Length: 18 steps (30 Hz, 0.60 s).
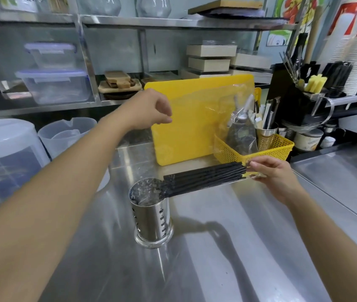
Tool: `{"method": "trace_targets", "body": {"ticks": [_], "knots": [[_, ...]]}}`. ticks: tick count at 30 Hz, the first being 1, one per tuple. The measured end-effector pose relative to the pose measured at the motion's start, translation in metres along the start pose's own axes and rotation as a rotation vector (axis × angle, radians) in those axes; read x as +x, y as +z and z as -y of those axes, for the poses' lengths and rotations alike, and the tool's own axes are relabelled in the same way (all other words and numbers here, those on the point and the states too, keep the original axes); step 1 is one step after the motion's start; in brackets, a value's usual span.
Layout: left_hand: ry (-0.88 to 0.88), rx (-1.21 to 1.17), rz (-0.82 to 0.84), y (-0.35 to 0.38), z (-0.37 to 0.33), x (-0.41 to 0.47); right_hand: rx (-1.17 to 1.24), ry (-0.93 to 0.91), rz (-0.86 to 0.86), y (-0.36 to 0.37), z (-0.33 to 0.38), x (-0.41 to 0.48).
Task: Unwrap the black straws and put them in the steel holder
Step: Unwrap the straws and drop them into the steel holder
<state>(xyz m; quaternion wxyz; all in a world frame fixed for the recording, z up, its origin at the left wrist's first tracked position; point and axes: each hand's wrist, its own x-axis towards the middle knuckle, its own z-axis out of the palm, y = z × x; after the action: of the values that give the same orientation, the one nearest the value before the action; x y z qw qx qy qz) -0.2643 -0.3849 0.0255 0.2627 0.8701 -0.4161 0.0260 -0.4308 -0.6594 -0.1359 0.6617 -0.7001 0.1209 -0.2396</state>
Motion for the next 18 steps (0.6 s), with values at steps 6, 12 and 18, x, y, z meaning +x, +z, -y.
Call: {"method": "trace_targets", "body": {"ticks": [6,12,18], "knots": [[-0.040,-0.096,-0.051,-0.011,0.039,-0.019,0.057,-0.047,-0.029,0.008,0.004,0.004],[-0.039,-0.173,-0.107,-0.018,0.057,-0.033,0.081,-0.098,-0.037,0.024,0.016,0.011],[-0.072,-0.234,-0.095,-0.024,0.066,-0.044,0.121,-0.139,-0.057,0.035,0.030,0.016]]}}
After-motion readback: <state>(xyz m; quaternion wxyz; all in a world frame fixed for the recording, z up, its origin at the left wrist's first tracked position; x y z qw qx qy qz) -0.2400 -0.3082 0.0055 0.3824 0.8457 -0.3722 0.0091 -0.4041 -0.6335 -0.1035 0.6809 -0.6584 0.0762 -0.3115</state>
